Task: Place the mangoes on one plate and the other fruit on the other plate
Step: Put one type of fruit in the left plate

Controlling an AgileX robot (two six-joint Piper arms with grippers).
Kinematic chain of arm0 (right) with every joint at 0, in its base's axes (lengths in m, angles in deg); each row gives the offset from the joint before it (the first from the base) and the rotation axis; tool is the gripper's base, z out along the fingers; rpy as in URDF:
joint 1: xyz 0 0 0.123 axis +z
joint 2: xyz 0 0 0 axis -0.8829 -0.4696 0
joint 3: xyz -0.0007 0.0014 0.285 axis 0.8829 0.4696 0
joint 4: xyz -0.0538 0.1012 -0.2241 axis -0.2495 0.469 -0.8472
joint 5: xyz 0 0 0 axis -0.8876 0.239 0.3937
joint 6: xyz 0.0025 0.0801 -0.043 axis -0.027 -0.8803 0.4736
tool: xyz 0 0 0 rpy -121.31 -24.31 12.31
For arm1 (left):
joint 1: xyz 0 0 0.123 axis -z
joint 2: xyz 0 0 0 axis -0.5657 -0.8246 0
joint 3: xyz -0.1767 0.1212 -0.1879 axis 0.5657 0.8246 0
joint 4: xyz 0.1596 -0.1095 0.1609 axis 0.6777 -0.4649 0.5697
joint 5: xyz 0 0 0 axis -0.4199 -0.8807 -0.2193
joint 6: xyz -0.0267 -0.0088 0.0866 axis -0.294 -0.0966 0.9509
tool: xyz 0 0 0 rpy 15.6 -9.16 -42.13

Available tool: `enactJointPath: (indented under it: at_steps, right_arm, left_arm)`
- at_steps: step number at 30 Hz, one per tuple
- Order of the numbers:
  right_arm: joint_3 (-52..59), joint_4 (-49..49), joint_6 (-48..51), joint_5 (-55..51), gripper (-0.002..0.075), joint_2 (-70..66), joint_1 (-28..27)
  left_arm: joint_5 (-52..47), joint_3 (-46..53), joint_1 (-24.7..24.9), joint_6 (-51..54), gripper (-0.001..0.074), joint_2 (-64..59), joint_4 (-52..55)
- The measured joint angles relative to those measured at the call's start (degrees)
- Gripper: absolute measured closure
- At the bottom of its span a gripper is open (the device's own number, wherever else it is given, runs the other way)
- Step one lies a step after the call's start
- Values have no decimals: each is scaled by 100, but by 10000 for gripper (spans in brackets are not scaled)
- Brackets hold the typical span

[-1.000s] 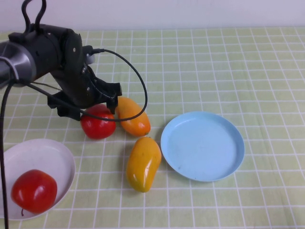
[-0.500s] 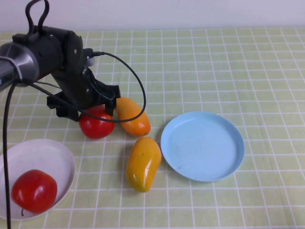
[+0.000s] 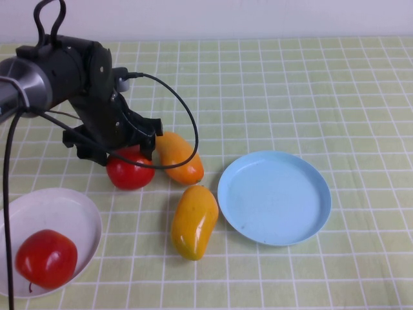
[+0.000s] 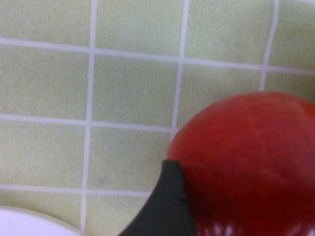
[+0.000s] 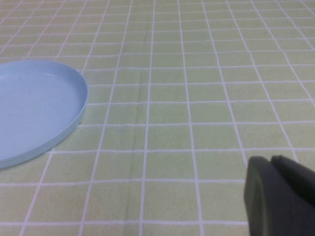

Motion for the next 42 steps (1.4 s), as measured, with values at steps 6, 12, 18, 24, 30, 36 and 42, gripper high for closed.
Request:
enactJointPath:
  at_steps: [6,12,18,24,30,36,42]
  right_arm:
    - [0,0,0,0,742,0,0]
    - [0,0,0,0,742,0,0]
    - [0,0,0,0,742,0,0]
    - [0,0,0,0,742,0,0]
    - [0,0,0,0,742,0,0]
    - [0,0,0,0,743,0,0]
    - [0,0,0,0,742,0,0]
  left_arm:
    - [-202,11,0,249,142,271,241]
    - [-1038,11,0,795,143,1090,871]
    - [-1520,456,-100,1105,144,1714,1429]
    - [-1567,1709,-332,1246,143,2394,1575]
    - [-1407,2452,-828,1269,143,3023,1584]
    - [-784,2581,-1037,1269,143,3128,1599]
    - [-305,2591,-1037,1437,144,2864,1565]
